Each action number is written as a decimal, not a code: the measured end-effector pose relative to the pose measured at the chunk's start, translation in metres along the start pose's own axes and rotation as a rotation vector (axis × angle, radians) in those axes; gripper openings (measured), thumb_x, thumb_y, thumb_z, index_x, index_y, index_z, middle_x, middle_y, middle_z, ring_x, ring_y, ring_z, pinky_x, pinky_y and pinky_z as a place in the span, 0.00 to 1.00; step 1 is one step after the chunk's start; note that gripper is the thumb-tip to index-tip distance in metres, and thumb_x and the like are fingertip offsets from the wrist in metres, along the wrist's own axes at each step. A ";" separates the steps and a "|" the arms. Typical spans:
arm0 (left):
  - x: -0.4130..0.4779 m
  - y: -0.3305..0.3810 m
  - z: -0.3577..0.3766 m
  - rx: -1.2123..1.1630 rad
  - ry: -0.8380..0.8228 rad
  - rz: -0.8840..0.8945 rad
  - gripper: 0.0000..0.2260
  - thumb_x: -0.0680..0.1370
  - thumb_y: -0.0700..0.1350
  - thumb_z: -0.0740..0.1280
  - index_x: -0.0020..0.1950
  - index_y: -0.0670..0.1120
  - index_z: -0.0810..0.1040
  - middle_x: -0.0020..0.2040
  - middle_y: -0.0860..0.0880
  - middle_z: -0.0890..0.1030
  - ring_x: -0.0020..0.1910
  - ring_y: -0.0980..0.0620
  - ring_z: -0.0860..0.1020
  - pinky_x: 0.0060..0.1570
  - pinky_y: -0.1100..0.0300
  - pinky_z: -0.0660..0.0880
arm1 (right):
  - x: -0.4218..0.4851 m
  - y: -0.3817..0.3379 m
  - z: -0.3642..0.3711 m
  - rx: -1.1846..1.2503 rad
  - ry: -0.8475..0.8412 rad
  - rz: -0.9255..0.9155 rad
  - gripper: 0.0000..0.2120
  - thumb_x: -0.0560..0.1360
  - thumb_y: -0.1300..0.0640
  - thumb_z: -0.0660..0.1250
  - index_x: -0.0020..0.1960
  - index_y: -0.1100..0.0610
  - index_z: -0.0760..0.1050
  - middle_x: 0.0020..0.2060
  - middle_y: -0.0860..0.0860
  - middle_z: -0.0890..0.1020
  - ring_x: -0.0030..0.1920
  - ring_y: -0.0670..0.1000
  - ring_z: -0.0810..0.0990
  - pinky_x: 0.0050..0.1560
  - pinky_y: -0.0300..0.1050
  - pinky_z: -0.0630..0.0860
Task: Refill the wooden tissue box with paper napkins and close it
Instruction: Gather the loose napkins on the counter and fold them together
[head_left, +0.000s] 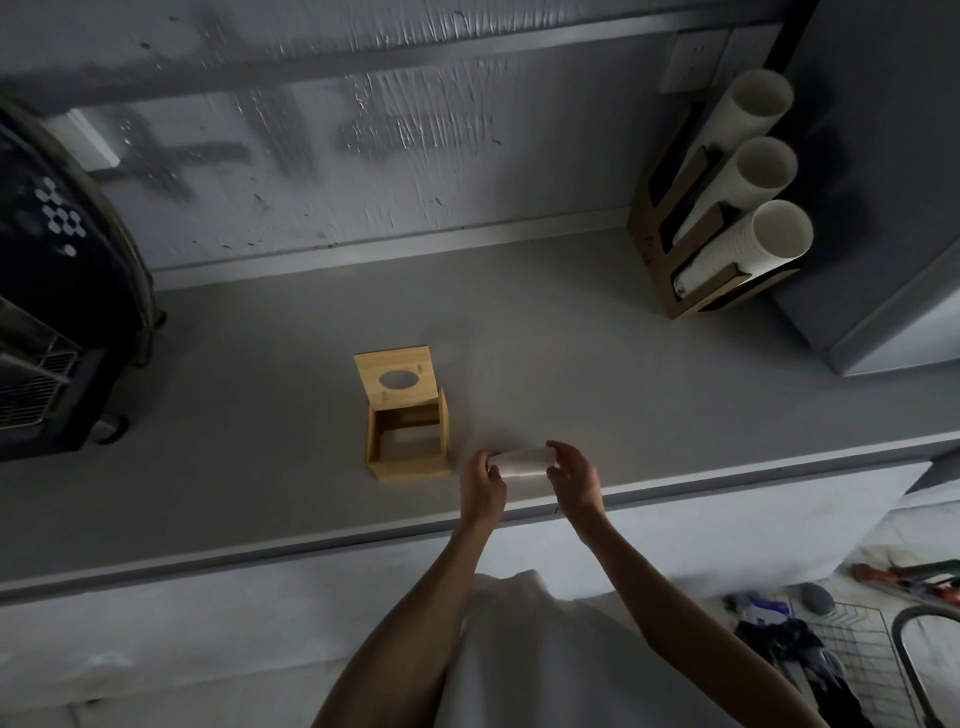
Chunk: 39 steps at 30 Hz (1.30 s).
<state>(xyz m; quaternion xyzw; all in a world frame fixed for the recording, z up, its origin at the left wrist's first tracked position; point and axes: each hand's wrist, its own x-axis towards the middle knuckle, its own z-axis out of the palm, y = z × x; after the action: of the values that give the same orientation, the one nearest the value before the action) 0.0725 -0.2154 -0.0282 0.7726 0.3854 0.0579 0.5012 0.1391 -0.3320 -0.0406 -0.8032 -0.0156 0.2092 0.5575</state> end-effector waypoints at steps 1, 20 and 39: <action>0.000 -0.001 0.000 0.017 0.009 0.009 0.11 0.80 0.37 0.59 0.60 0.42 0.75 0.56 0.43 0.79 0.56 0.47 0.77 0.61 0.54 0.75 | 0.000 0.000 -0.001 -0.015 0.022 -0.010 0.19 0.72 0.71 0.62 0.58 0.56 0.79 0.53 0.53 0.82 0.57 0.55 0.80 0.59 0.51 0.78; -0.002 -0.026 -0.013 0.282 0.076 0.311 0.07 0.79 0.42 0.64 0.56 0.44 0.76 0.54 0.46 0.82 0.52 0.50 0.80 0.51 0.64 0.75 | -0.006 0.009 -0.021 -0.564 0.002 -0.441 0.07 0.74 0.58 0.70 0.51 0.53 0.78 0.49 0.48 0.83 0.50 0.52 0.80 0.46 0.46 0.77; 0.001 -0.002 -0.048 -0.229 -0.047 -0.020 0.08 0.75 0.41 0.69 0.52 0.40 0.77 0.43 0.48 0.80 0.42 0.50 0.80 0.41 0.67 0.77 | 0.000 -0.029 -0.030 -0.022 -0.090 -0.062 0.09 0.73 0.62 0.72 0.53 0.61 0.80 0.40 0.52 0.83 0.39 0.53 0.82 0.42 0.47 0.80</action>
<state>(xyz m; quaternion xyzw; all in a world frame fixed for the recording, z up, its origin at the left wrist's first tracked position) 0.0492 -0.1799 -0.0068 0.7074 0.3723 0.0786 0.5956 0.1562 -0.3480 -0.0056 -0.7981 -0.0679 0.2276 0.5537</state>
